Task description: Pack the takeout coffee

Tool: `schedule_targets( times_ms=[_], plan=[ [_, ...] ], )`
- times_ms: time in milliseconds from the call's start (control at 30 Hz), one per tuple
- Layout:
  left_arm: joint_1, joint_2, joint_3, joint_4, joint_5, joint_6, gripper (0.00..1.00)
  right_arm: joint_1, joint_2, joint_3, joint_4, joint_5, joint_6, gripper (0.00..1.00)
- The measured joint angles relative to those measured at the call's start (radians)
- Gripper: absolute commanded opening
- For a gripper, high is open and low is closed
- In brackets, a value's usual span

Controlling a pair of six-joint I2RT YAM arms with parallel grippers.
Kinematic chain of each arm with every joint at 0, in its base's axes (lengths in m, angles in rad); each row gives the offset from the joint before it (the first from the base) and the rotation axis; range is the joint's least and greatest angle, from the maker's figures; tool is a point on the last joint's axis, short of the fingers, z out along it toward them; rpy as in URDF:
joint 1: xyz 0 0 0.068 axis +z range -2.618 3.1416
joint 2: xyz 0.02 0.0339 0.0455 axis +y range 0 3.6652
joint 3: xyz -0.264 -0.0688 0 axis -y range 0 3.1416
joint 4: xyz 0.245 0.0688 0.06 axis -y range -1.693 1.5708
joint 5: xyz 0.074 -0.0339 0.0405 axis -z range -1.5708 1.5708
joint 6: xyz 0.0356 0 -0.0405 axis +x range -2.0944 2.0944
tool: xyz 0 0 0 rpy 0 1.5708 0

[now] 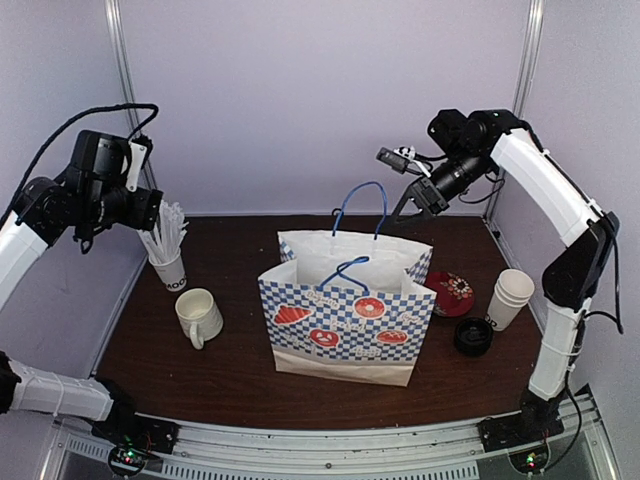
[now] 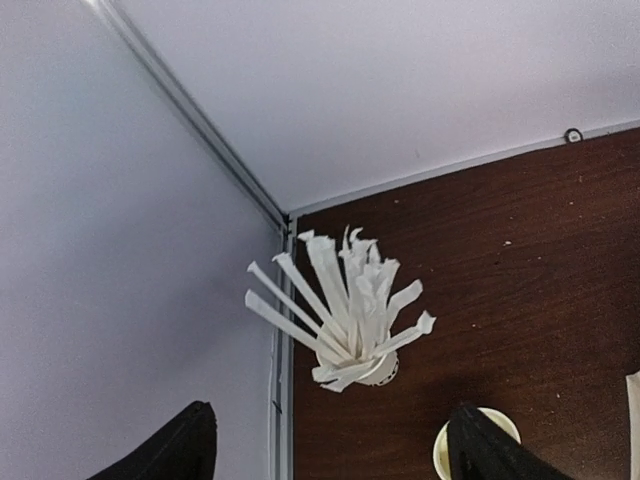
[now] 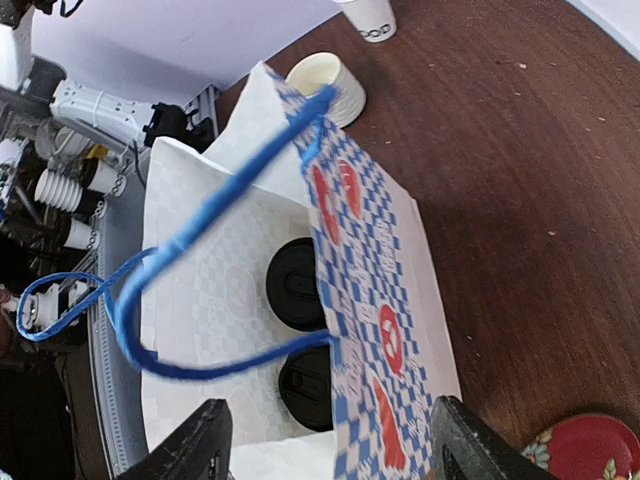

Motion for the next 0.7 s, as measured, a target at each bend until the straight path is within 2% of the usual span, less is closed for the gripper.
schedule_targets(
  times_ms=[167,233,400,500,700],
  plan=[
    [0.276,-0.022,-0.035,-0.075,0.193,-0.099,0.65,-0.122,-0.112,-0.042,-0.012,0.041,-0.03,0.84],
    [0.335,0.006,-0.043,-0.081,0.25,-0.124,0.64,-0.18,-0.175,-0.085,-0.011,0.053,-0.039,0.85],
    [0.393,0.101,-0.1,-0.069,0.364,-0.175,0.58,-0.316,-0.365,-0.326,0.099,0.071,-0.023,0.87],
    [0.435,0.142,-0.127,-0.052,0.404,-0.194,0.56,-0.34,-0.457,-0.505,0.19,0.086,-0.004,0.87],
    [0.481,0.203,-0.148,0.003,0.444,-0.211,0.49,-0.343,-0.488,-0.638,0.284,0.108,0.012,0.88]
  ],
)
